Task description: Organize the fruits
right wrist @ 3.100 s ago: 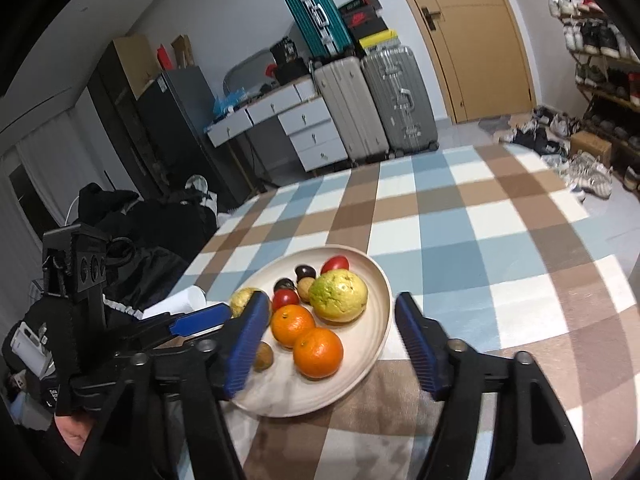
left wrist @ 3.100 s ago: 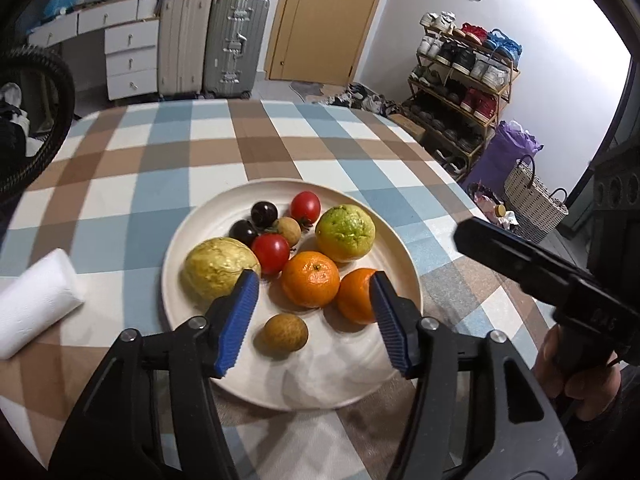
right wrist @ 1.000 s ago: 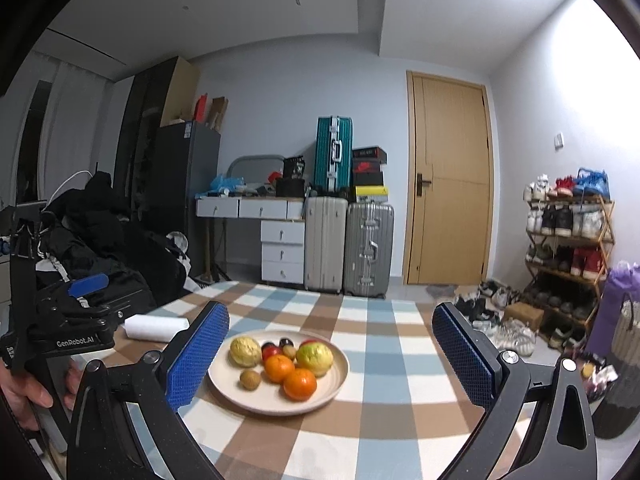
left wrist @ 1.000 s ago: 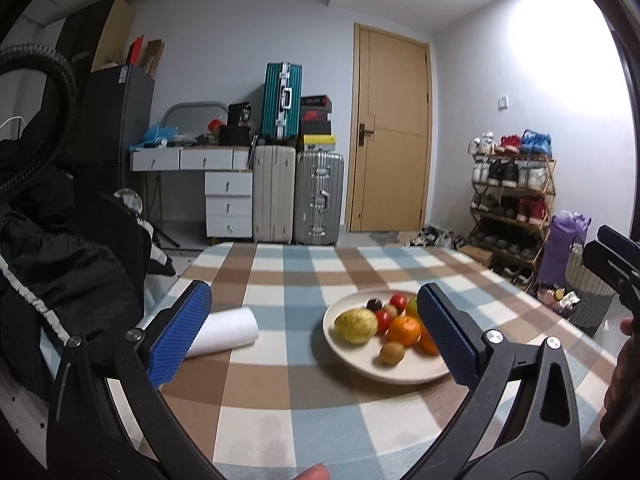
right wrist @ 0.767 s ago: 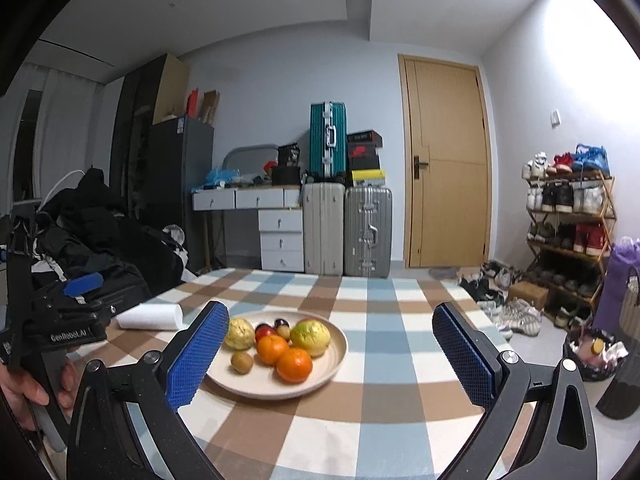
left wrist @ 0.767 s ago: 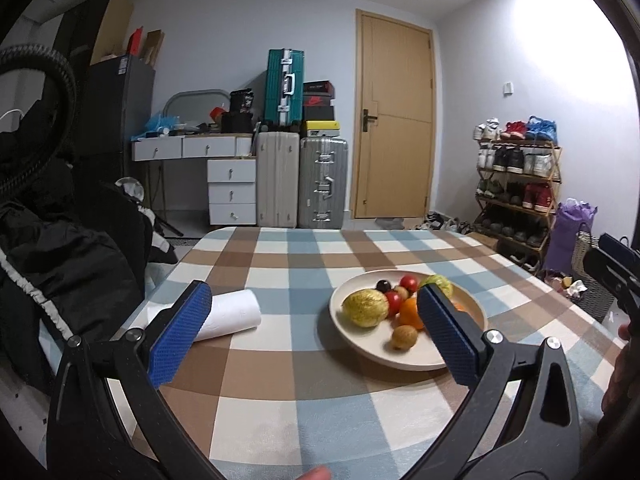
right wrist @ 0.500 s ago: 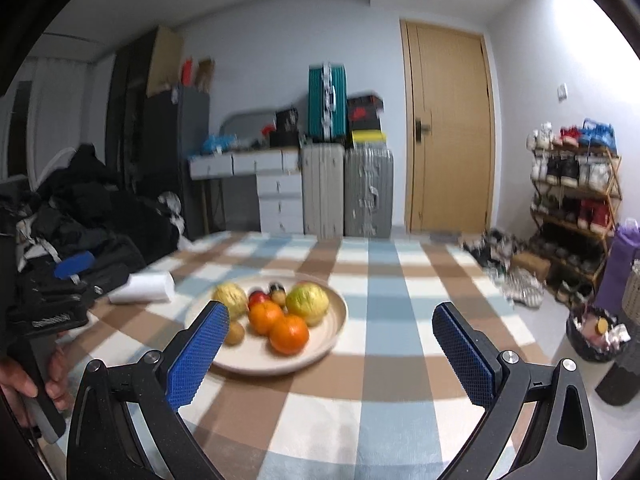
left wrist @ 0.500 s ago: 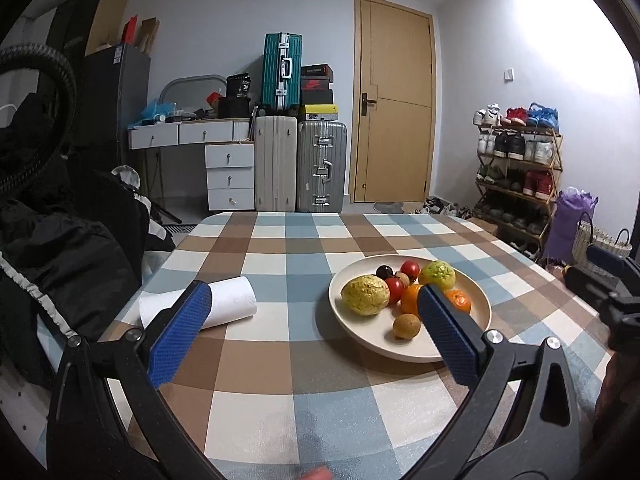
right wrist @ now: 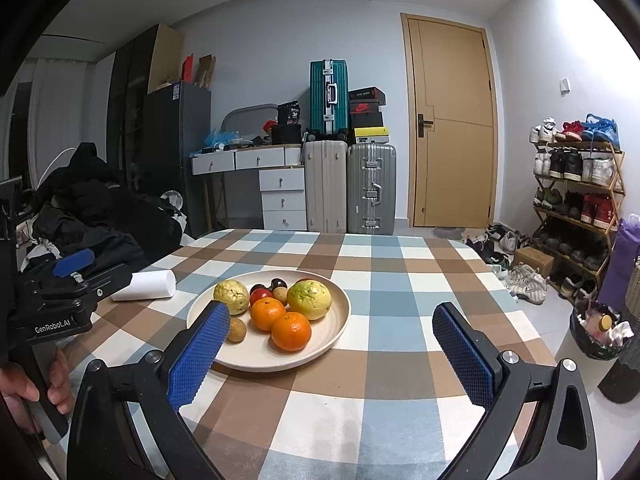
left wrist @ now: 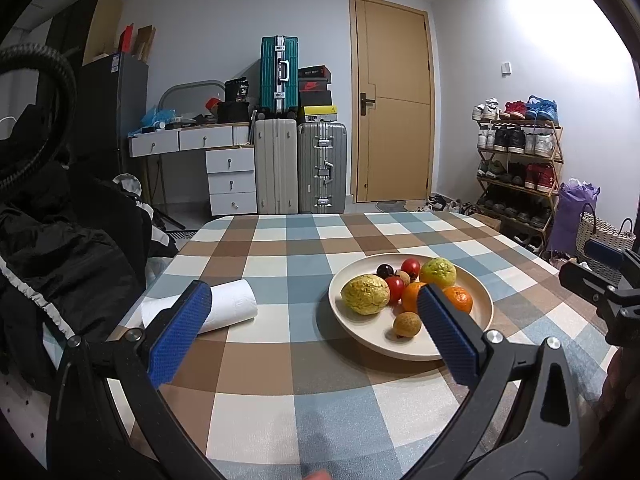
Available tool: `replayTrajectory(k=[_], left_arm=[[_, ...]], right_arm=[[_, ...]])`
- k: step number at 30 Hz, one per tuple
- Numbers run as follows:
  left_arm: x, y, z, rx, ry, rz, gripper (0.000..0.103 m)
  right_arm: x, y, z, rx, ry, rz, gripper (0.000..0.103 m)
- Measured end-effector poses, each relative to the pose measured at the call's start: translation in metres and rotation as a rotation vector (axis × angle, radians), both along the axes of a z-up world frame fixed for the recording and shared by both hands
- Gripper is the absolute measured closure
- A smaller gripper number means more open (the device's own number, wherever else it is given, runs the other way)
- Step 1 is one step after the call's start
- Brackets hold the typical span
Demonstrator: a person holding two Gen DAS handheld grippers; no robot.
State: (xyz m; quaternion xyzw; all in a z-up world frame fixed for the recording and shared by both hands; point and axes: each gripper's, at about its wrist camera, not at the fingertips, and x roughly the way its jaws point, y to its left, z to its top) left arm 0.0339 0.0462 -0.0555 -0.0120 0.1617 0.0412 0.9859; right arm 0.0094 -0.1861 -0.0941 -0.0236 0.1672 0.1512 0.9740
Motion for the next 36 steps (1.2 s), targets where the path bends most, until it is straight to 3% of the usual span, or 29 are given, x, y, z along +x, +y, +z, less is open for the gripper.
replayTrajectory(k=[3,6,36], left_arm=[[0.001,-0.001,-0.002,0.001,-0.004,0.000,0.000],[0.000,-0.001,0.000,0.002,-0.006,0.012,0.000],[-0.003,0.008,-0.001,0.003,-0.007,0.053,0.000]], right_arm=[[0.000,0.001,-0.001,0.000,0.009,0.035,0.000],[-0.006,0.001,0.000,-0.006,-0.021,0.007,0.000],[-0.006,-0.001,0.002,0.008,-0.003,-0.016,0.000]])
